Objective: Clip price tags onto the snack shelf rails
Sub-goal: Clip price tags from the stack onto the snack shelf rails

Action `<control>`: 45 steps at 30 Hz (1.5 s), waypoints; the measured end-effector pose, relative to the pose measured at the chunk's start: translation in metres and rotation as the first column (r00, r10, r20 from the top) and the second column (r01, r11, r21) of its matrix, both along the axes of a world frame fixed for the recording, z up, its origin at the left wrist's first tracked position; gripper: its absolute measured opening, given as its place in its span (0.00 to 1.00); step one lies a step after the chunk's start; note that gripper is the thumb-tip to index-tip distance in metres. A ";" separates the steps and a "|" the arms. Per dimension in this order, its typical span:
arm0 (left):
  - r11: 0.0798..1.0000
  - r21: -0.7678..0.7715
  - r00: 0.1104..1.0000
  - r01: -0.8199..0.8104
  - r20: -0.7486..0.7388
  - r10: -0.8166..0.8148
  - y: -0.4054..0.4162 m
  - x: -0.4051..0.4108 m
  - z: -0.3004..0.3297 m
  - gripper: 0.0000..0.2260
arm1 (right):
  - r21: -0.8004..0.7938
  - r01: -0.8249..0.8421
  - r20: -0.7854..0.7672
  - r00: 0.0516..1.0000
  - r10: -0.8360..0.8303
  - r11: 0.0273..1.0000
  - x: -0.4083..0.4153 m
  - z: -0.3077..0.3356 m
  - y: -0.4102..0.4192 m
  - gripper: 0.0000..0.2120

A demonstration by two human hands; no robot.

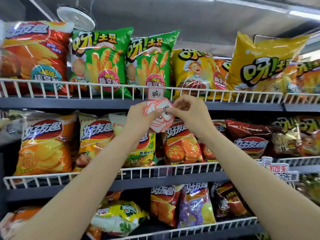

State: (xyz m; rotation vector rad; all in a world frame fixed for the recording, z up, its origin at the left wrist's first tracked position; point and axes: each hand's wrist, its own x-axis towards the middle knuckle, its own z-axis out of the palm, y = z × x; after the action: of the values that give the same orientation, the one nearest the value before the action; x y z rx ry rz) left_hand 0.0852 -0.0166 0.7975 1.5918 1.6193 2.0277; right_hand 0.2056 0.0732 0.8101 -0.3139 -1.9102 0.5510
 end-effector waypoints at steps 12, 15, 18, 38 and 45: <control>0.997 -0.072 0.993 0.041 -0.110 -0.049 0.094 0.176 -0.013 0.04 | -0.041 0.176 -0.031 0.984 -0.177 0.984 0.188 -0.017 0.084 0.06; 0.999 -0.042 0.991 0.004 -0.134 -0.009 0.133 0.233 -0.017 0.10 | -0.035 0.178 0.005 0.984 -0.178 0.983 0.247 -0.022 0.121 0.09; 0.998 -0.034 0.990 -0.052 -0.136 0.047 0.170 0.284 -0.020 0.08 | -0.068 0.165 0.032 0.986 -0.164 0.984 0.297 -0.021 0.161 0.07; 0.998 0.051 0.976 -0.040 -0.211 0.050 0.409 0.436 -0.006 0.24 | -0.295 0.177 -0.192 0.952 -0.239 0.939 0.457 -0.021 0.394 0.09; 0.994 0.047 0.931 -0.098 -0.348 0.108 0.503 0.520 -0.009 0.11 | -0.307 0.244 -0.200 0.928 -0.313 0.920 0.538 -0.020 0.476 0.11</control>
State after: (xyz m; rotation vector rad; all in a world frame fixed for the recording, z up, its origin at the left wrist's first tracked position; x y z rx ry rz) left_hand 0.6049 0.4866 0.7887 2.0147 1.8285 1.9025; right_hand 0.7439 0.5492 0.7903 -0.6612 -1.5137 0.6321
